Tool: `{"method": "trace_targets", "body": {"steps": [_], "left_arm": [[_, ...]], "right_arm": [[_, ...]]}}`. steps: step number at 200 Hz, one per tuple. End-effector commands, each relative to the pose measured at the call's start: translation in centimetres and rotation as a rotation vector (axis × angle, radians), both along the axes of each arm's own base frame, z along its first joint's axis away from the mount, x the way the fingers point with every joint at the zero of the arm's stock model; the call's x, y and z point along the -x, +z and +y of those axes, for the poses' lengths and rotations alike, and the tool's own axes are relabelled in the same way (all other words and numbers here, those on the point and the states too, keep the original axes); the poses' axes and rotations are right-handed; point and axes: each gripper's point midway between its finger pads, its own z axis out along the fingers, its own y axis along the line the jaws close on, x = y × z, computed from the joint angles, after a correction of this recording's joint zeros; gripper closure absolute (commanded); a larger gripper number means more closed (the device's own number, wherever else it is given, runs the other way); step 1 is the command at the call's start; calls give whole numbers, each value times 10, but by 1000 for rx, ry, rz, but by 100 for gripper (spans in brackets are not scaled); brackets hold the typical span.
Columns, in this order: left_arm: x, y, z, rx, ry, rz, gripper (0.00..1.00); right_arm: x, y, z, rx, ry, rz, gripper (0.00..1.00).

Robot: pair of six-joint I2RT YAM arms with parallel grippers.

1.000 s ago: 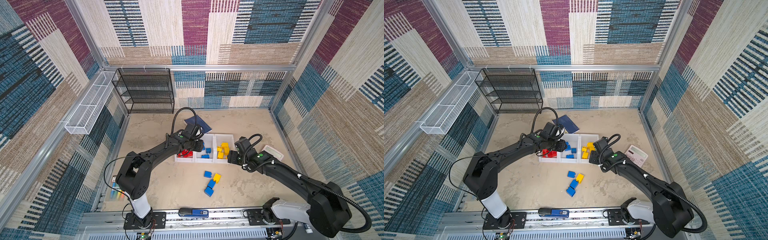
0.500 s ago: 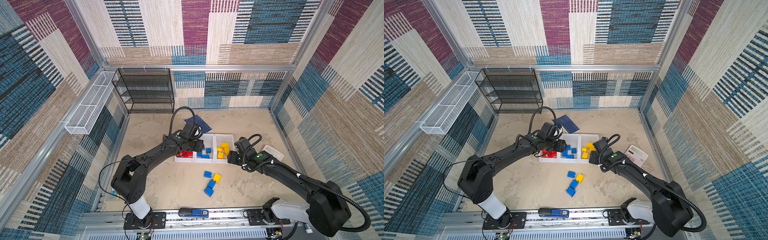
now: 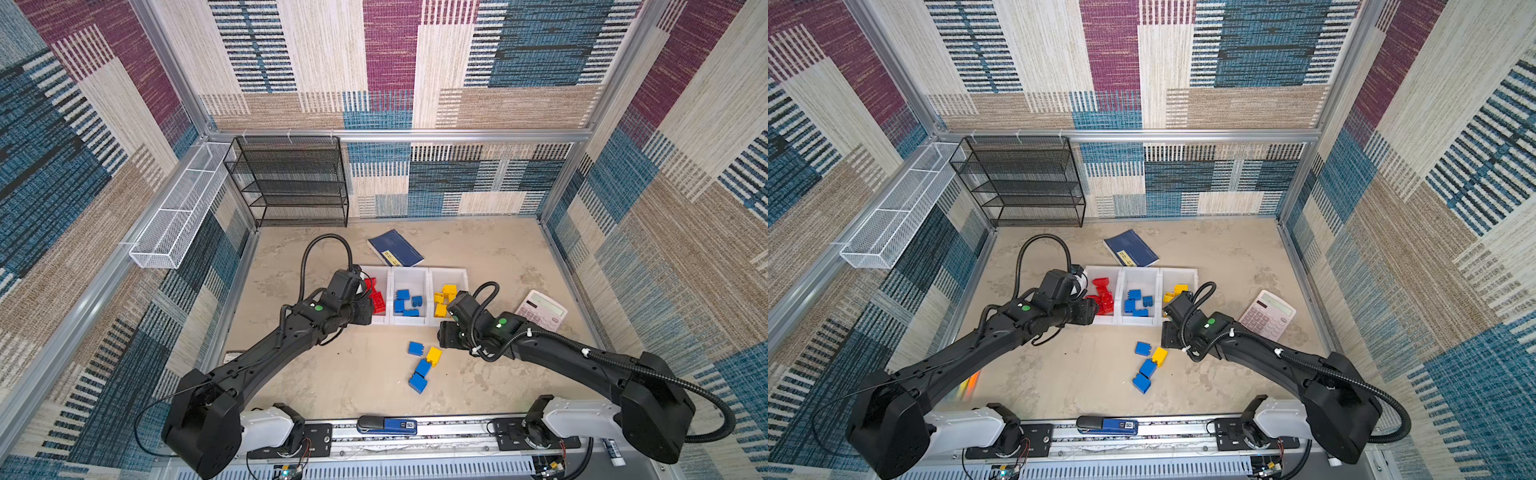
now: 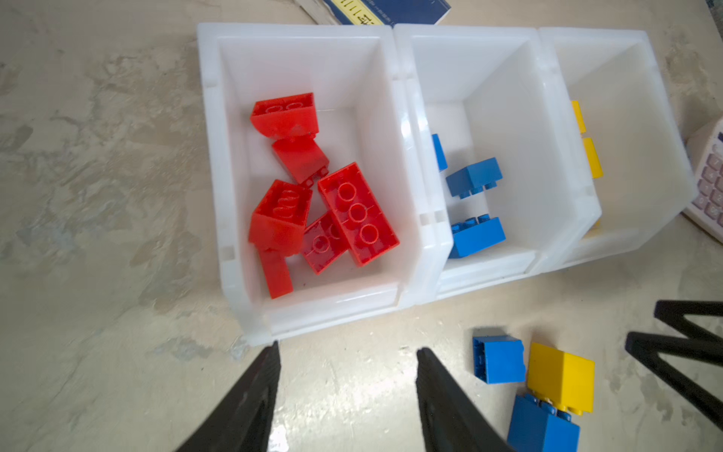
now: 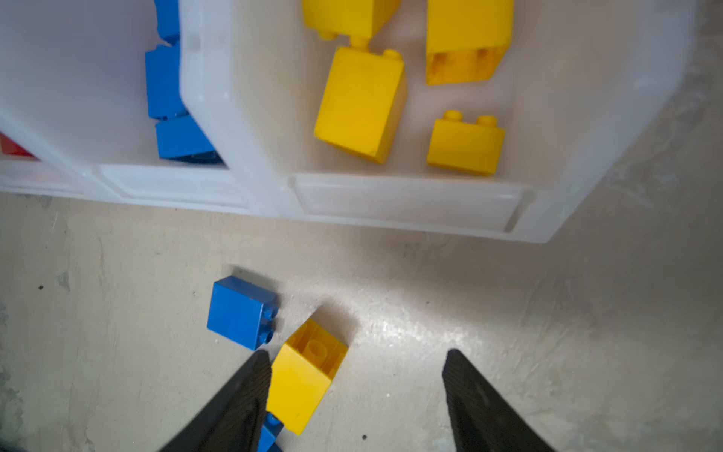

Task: Sort the legos into containers by color
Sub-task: 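Lower the right gripper and grasp a yellow brick in front of the bin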

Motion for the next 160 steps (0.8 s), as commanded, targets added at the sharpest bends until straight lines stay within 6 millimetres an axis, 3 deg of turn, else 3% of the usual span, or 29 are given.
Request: {"method": "trace_targets", "body": {"steps": [1, 112, 160], "left_arm": [[7, -5, 11, -9, 42, 3, 41], [20, -21, 9, 26, 39, 62, 41], [23, -24, 10, 32, 43, 73, 41]], "right_arm": [[7, -8, -2, -13, -76, 34, 27], [12, -27, 33, -25, -7, 81, 30], [24, -39, 27, -4, -13, 117, 46]]}}
